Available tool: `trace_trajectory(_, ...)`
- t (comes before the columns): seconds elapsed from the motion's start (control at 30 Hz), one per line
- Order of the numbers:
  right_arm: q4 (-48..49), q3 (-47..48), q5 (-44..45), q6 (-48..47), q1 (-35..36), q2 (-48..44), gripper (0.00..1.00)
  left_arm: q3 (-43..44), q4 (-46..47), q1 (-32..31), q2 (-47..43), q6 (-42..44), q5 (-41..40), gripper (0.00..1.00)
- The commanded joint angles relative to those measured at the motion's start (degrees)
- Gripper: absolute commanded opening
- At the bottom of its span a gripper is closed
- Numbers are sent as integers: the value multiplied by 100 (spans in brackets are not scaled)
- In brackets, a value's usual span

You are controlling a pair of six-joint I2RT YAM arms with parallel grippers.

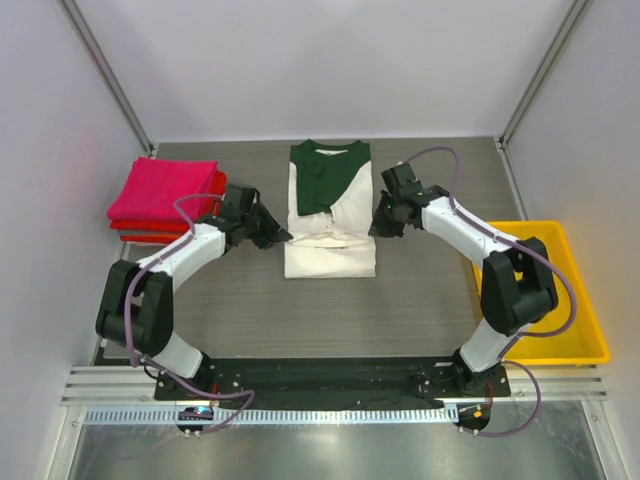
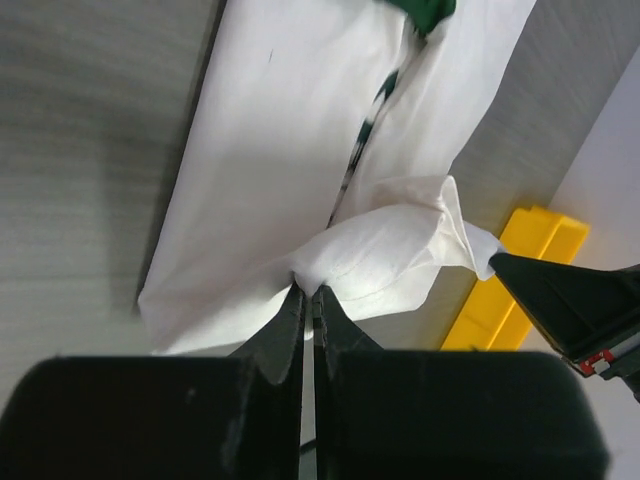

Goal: Fold and stack the t-shirts
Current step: Fold the tshirt

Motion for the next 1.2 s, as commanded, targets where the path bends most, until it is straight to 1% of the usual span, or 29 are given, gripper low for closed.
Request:
trace_trajectory(0.0,262,766,-169,-249,-104,416,1,686,351,153,531,154,-81,0)
trace_trajectory(0.03,262,889,-177,-249,-131,643,1,776,377,170,645,119,-11,0)
trace_trajectory(0.2,262,1478,-256,-267,-412,1172,1,1294,518,276,1295,66,42,0)
trace_trajectory(0.27,271,1680,-335,-293,-482,1391,1,1435,544,320,1428,48,77,0)
trace_trajectory(0.53,254,2190,-459,-337,-790,1823,1,2235,536,469,2227,110,394,0)
trace_trajectory(0.67,245,2497,-625,-390,-887,2043,1,2499,501,540,2430,136,482,0)
trace_trajectory(0.87,236,2744,-661,-487,-983,2280,1,2806,439,636,2632,162,455,0)
trace_trajectory(1.0,218,2902,-766,-513,-1019,2473,1,3070,465,672,2904,145,596,0)
trace_trajectory(1.17,218,3244,-819,-540,-1063,2702,1,3290,448,689,3089,136,535,0)
